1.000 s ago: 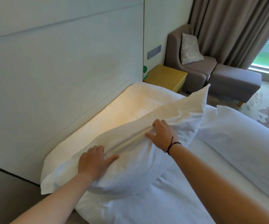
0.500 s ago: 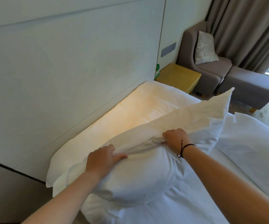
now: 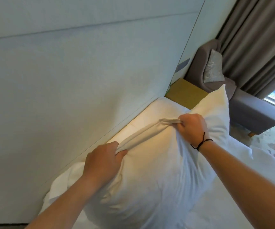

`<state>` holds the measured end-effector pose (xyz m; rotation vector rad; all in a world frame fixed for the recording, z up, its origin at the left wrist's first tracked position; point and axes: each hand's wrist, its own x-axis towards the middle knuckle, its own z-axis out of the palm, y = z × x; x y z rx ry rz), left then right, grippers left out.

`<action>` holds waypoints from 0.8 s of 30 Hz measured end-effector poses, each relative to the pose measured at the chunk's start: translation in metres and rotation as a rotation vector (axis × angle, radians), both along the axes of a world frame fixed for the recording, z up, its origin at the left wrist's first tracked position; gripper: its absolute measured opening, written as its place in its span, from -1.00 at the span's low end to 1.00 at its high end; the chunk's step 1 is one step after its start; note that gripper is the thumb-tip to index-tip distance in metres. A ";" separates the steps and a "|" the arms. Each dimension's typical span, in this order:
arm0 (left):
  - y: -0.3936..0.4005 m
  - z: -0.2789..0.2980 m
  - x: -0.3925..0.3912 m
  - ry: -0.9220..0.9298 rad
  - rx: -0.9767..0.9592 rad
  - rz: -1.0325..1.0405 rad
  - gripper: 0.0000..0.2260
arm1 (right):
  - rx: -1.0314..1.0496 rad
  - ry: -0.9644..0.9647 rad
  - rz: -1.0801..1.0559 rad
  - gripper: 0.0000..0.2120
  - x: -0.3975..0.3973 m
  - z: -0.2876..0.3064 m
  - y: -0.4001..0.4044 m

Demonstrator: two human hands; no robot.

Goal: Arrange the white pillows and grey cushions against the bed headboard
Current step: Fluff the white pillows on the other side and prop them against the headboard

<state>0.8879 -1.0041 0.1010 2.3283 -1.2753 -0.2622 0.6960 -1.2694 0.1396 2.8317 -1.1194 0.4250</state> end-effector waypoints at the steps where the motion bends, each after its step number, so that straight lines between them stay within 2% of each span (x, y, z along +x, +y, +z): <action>1: -0.005 0.012 0.016 -0.030 -0.060 0.017 -0.65 | -0.016 -0.036 0.000 -0.59 0.018 0.013 -0.010; 4: -0.023 0.034 0.069 -0.124 -0.165 0.067 -0.64 | -0.080 -0.089 -0.029 -0.69 0.082 0.046 -0.037; 6: -0.038 0.029 0.098 -0.170 -0.130 0.099 -0.64 | -0.034 -0.071 -0.104 -0.79 0.123 0.050 -0.052; 7: -0.044 0.020 0.110 -0.170 -0.075 0.124 -0.63 | 0.051 -0.035 -0.169 -0.75 0.139 0.045 -0.055; 9: -0.049 -0.012 0.124 -0.109 0.088 0.145 -0.62 | 0.326 0.047 -0.287 -0.46 0.162 0.010 -0.047; 11: -0.041 -0.051 0.130 -0.033 0.252 0.115 -0.53 | 0.610 0.133 -0.307 -0.17 0.176 -0.047 -0.015; 13: -0.027 -0.085 0.133 0.011 0.300 0.122 -0.37 | 0.784 0.143 -0.268 -0.05 0.181 -0.105 0.027; 15: -0.016 -0.106 0.136 0.005 0.267 0.141 -0.30 | 0.853 0.028 -0.291 -0.04 0.178 -0.140 0.059; 18: -0.004 -0.111 0.143 -0.019 0.245 0.129 -0.37 | 0.840 -0.082 -0.322 -0.08 0.175 -0.152 0.072; 24: -0.004 -0.083 0.167 -0.152 0.178 0.098 -0.47 | 0.920 -0.066 -0.169 -0.15 0.151 -0.140 0.069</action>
